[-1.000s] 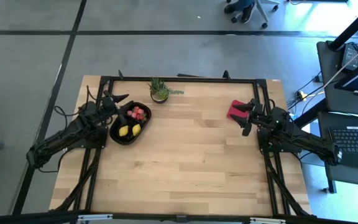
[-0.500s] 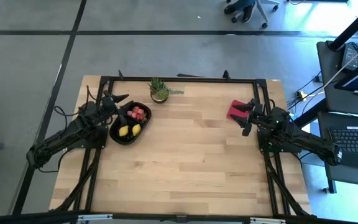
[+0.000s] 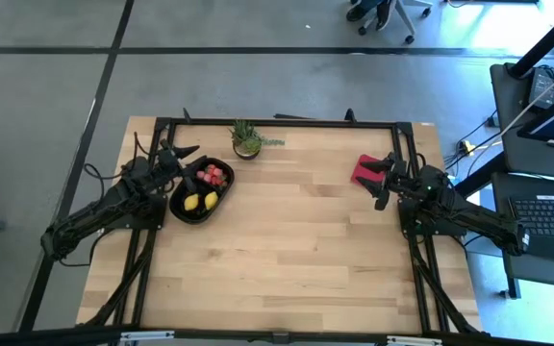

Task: Pick and placing Produce into tupperware
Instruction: Return to Home Position

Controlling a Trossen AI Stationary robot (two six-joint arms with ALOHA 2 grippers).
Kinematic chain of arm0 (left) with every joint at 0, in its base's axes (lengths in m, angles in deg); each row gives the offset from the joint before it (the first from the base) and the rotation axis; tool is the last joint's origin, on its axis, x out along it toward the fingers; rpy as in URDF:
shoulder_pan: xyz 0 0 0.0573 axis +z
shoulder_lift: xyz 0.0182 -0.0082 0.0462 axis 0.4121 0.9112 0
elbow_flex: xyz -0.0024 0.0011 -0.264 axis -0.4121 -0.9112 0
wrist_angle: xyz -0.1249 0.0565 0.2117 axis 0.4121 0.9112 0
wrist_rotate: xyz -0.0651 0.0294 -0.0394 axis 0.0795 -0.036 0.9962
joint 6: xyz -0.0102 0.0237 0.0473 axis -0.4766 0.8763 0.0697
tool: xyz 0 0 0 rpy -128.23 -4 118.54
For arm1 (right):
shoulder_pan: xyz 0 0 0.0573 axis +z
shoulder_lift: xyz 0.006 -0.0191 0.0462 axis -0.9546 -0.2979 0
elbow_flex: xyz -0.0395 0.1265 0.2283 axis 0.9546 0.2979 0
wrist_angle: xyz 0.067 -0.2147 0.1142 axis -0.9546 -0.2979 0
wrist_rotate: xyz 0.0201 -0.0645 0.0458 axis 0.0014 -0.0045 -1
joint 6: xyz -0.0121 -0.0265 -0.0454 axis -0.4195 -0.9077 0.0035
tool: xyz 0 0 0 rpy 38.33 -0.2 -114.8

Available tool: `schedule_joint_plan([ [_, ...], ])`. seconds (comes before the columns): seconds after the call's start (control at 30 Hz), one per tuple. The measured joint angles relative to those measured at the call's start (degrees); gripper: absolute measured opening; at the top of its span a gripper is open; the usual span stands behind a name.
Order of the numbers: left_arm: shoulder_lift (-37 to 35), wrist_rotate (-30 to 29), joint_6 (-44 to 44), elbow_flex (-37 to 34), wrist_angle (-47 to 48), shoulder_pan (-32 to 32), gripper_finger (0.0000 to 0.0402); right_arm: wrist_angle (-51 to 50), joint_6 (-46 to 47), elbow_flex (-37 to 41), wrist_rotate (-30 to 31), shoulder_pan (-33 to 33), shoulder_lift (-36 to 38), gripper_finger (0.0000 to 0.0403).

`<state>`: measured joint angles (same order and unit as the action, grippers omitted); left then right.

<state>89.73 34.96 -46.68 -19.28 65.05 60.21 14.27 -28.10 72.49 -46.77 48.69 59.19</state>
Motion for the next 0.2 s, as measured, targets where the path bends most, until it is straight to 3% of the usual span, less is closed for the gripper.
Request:
schedule_joint_plan([
  [0.2, 0.0, 0.0, 0.0, 0.0, 0.0, 0.0, 0.0173, 0.0, 0.0, 0.0, 0.0, 0.0, 0.0, 0.0263],
])
